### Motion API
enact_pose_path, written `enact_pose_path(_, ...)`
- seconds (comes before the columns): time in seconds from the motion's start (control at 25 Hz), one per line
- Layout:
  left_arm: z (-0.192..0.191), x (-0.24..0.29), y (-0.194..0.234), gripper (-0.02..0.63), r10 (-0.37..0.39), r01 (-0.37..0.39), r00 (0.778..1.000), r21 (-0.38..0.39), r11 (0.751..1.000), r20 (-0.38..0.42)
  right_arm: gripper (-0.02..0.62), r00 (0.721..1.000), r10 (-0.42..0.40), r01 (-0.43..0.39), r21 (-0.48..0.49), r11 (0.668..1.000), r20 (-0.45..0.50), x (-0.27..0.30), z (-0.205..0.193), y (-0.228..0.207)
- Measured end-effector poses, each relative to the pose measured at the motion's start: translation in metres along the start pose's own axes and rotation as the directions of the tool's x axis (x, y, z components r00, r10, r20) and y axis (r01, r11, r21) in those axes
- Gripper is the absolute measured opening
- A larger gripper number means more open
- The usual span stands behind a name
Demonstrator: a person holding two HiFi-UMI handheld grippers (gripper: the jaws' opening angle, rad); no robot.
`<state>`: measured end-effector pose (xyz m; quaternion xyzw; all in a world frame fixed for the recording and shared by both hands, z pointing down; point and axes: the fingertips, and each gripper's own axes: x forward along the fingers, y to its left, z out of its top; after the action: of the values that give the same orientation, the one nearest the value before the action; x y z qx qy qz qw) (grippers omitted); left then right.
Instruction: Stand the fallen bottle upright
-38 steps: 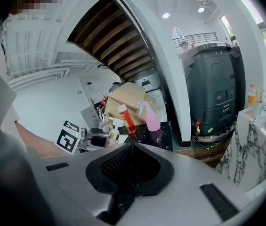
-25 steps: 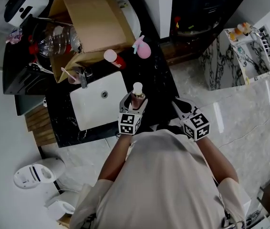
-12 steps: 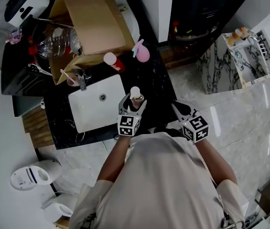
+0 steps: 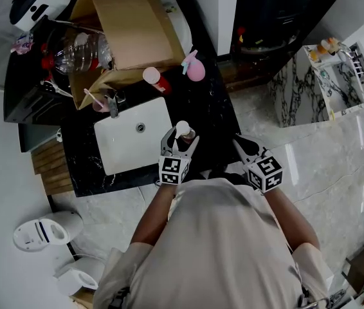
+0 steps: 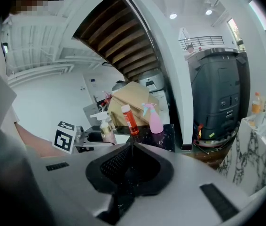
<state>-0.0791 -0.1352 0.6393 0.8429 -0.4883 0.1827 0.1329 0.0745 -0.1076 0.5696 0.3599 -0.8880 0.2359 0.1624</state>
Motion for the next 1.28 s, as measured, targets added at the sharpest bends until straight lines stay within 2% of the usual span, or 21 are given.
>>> enact_pose_path(0.56, -0.014, -0.012, -0.004, 0.333, 0.005, -0.006, 1.0, 0.031, 1.0, 0.006, 0.037, 0.999, 0.032, -0.032, -0.013, 0.999, -0.007, 0.007, -0.004, 0.016)
enact_pose_path(1.28, -0.008, -0.014, -0.004, 0.347, 0.021, -0.021, 1.0, 0.023, 1.0, 0.01, 0.037, 1.0, 0.018, -0.017, -0.022, 1.0, 0.006, -0.001, -0.004, 0.025)
